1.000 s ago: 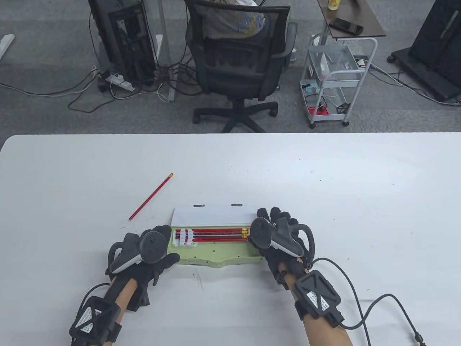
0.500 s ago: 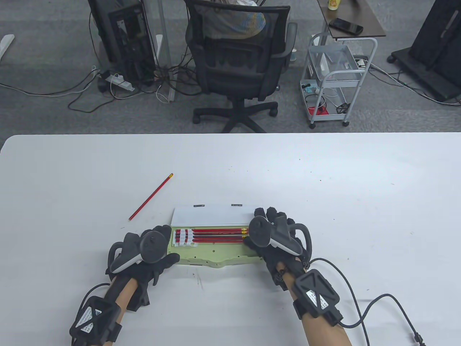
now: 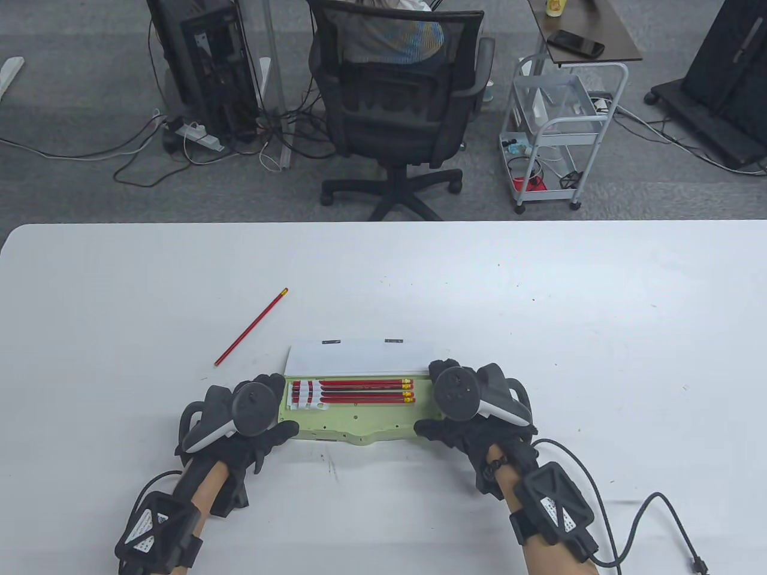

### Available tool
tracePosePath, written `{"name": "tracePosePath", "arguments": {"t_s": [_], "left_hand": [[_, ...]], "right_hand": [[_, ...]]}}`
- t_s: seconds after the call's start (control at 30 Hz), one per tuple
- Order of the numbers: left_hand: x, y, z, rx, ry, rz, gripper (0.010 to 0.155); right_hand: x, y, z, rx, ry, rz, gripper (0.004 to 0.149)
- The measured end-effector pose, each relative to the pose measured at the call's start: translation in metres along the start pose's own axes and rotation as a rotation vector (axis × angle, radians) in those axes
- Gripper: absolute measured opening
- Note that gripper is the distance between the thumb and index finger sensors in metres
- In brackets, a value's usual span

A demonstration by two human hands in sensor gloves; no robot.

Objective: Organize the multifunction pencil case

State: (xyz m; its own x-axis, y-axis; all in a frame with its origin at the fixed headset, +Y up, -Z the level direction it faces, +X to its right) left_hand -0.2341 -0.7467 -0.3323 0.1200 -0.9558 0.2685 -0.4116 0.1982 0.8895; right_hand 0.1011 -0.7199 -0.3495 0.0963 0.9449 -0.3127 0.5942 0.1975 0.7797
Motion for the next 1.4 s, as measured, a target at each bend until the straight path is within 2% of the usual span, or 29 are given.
{"name": "tracePosePath", "arguments": {"t_s": [0.07, 0.13, 0.23, 0.3, 0.5, 0.63, 0.83, 1.03, 1.4], "left_hand": [[-0.006, 0.003, 0.004, -0.011, 0.014, 0.004, 0.09], [-0.016, 0.007, 0.011, -0.047, 0.041, -0.044, 0.089], [-0.037, 0.014, 0.035, -0.24, 0.027, -0.159, 0.084], [-0.048, 0.015, 0.051, -0.358, -0.019, -0.182, 0.081], [-0.056, 0.003, 0.089, -0.589, -0.073, -0.103, 0.072], [-0.051, -0.011, 0.101, -0.632, -0.052, -0.054, 0.068], [-0.044, -0.038, 0.101, -0.659, -0.113, -0.031, 0.063], [-0.043, -0.066, 0.097, -0.721, -0.195, 0.036, 0.058], [-0.045, -0.087, 0.095, -0.761, -0.288, 0.046, 0.048]], "right_hand": [[-0.004, -0.002, -0.001, -0.008, 0.03, -0.006, 0.1], [-0.005, -0.002, -0.001, -0.003, 0.014, -0.003, 0.099], [-0.007, -0.002, 0.0, -0.004, 0.015, 0.003, 0.099], [-0.008, -0.002, 0.0, -0.004, 0.01, 0.006, 0.099], [-0.008, -0.003, 0.0, -0.005, 0.007, -0.001, 0.099], [-0.008, -0.003, 0.0, -0.003, 0.003, -0.002, 0.099], [-0.008, -0.004, 0.0, -0.003, 0.003, -0.004, 0.099], [-0.008, -0.004, 0.001, -0.001, -0.01, -0.005, 0.098], [-0.008, -0.005, 0.003, -0.001, -0.026, -0.011, 0.098]]}}
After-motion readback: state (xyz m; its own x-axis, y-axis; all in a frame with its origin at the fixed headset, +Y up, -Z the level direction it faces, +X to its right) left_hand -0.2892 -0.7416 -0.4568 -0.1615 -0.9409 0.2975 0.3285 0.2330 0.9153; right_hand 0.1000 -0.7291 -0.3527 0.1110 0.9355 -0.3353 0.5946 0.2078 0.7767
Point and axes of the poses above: the tracker on the back of each hand, its own z axis roughly to the little-finger side, its own y axis roughly from the fingertips to the wrist, x = y × z, the point moved 1 cm from there along -y, roughly from the wrist to the fingertips, and after that the axes turned 9 degrees about x, right-handed, at the moved point
